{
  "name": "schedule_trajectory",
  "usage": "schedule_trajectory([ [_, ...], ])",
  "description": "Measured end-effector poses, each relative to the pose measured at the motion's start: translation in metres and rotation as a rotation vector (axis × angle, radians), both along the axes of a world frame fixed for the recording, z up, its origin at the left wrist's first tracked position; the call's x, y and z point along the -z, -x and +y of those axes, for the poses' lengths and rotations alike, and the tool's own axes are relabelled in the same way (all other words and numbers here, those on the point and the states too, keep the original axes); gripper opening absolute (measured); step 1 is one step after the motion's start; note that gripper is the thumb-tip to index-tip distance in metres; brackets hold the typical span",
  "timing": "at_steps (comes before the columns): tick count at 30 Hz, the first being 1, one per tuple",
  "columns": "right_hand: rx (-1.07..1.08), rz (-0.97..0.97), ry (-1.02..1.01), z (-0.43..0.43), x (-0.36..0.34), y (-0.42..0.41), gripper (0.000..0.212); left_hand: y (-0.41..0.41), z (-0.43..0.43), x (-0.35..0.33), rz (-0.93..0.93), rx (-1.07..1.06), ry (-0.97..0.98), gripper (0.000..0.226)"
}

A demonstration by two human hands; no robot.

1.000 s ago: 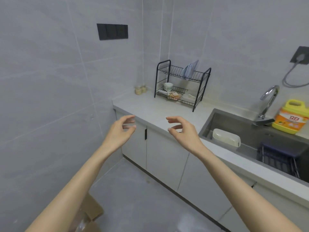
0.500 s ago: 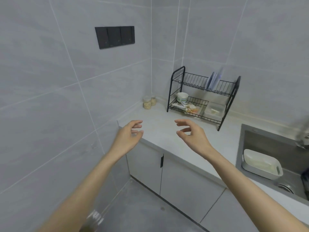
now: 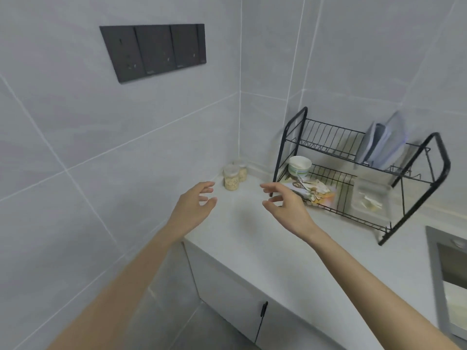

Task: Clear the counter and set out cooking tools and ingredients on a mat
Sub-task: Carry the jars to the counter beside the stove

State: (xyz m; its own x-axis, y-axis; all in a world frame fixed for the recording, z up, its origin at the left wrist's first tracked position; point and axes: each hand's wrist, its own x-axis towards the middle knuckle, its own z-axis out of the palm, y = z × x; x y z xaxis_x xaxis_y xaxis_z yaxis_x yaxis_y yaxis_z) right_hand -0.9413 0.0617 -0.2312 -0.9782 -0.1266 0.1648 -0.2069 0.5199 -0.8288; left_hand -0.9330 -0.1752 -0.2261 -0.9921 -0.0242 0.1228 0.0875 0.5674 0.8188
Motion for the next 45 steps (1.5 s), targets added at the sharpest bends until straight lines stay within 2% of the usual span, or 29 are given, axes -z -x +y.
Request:
schedule_trajectory([
  [11, 0.05, -0.09, -0.075, -0.023, 0.034, 0.164, 0.05, 0.155, -0.01, 0.041, -0.097, 0.011, -0.033, 0.051],
  [15, 0.081, -0.107, -0.174, -0.03, 0.053, 0.218, 0.054, 0.208, -0.012, 0.063, -0.142, 0.042, -0.024, 0.062],
  [20, 0.09, -0.149, -0.27, -0.044, 0.076, 0.279, 0.056, 0.266, 0.001, 0.083, -0.128, 0.145, -0.001, 0.039],
  [24, 0.092, -0.218, -0.271, -0.054, 0.097, 0.324, 0.058, 0.304, 0.01, 0.114, -0.131, 0.109, 0.017, 0.041],
  [28, 0.107, -0.293, -0.284, -0.062, 0.119, 0.356, 0.062, 0.326, 0.018, 0.151, -0.16, 0.059, 0.032, 0.055],
  [31, 0.124, -0.329, -0.267, -0.068, 0.132, 0.373, 0.066, 0.337, 0.023, 0.173, -0.181, -0.012, 0.072, 0.058],
  [37, 0.139, -0.305, -0.204, -0.077, 0.143, 0.393, 0.07, 0.343, 0.025, 0.173, -0.18, -0.004, 0.059, 0.063],
  [41, 0.17, -0.277, -0.183, -0.078, 0.145, 0.389, 0.068, 0.341, 0.024, 0.162, -0.221, -0.031, -0.02, 0.052],
  [45, 0.22, -0.234, -0.191, -0.073, 0.134, 0.377, 0.065, 0.336, 0.025, 0.151, -0.244, -0.059, -0.062, 0.053],
])
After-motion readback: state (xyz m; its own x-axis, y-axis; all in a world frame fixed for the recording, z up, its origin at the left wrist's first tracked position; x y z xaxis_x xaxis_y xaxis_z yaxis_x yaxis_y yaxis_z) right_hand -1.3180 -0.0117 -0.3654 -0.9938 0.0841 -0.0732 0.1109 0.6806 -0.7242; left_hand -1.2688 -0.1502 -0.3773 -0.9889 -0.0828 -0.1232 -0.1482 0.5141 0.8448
